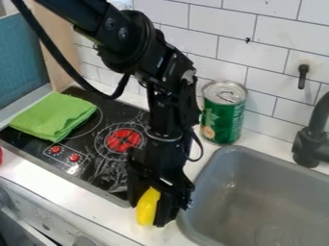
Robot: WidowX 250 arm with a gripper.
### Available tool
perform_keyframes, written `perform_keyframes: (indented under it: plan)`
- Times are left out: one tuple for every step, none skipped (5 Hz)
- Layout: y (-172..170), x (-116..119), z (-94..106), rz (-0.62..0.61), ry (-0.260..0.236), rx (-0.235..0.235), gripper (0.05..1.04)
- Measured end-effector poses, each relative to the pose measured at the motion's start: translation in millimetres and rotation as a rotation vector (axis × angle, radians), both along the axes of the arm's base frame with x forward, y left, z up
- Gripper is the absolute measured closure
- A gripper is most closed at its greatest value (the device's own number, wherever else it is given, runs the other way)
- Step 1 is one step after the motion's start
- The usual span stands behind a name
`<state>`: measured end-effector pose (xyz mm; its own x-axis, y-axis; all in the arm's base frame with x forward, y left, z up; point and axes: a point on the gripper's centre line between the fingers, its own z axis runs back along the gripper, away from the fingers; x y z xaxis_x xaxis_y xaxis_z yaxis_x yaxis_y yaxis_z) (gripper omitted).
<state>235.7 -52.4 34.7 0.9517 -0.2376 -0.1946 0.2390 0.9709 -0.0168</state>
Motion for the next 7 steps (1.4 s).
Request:
perform_keyframes:
  plan:
    - [2.9,-4.9,3.5,0.001,0.007,0.011,0.068]
    - [9.8,1.0,20.3,0.014,-0.04,-0.003,0.074]
    - [14.7,5.3,26.7,0.036,-0.048,-0.031,0.075]
    - [29.2,5.8,47.8,0.071,-0.104,-0.036,0.075]
    - [53.3,7.3,61.9,0.106,-0.154,-0.005,0.075]
    - [90.2,14.1,73.1,0.183,-0.191,0.001,0.075]
    - [111.8,21.4,79.2,0.189,-0.166,-0.003,0.075]
